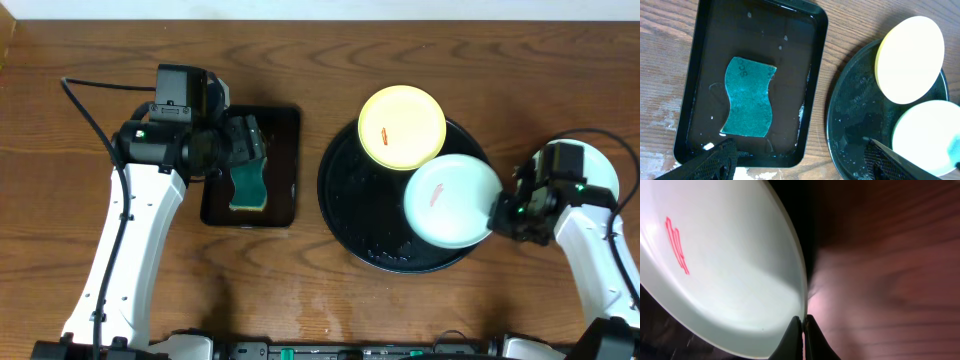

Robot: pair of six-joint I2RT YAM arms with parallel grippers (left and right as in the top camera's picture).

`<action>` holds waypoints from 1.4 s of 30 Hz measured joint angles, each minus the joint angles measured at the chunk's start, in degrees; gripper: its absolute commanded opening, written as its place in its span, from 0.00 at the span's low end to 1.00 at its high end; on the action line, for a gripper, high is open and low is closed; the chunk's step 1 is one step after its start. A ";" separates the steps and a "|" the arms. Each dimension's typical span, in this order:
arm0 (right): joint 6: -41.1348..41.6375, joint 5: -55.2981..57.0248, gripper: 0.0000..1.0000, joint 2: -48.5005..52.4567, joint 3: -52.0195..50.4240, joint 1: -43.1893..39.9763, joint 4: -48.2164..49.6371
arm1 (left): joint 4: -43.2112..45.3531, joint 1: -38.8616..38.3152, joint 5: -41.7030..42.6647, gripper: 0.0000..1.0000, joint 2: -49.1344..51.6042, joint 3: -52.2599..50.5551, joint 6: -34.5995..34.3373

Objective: Clean dirty plates on tray and stack at the side

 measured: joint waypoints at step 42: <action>-3.04 -2.51 0.27 12.24 9.90 17.42 7.67 | -0.72 0.00 0.48 0.82 0.00 0.00 -0.81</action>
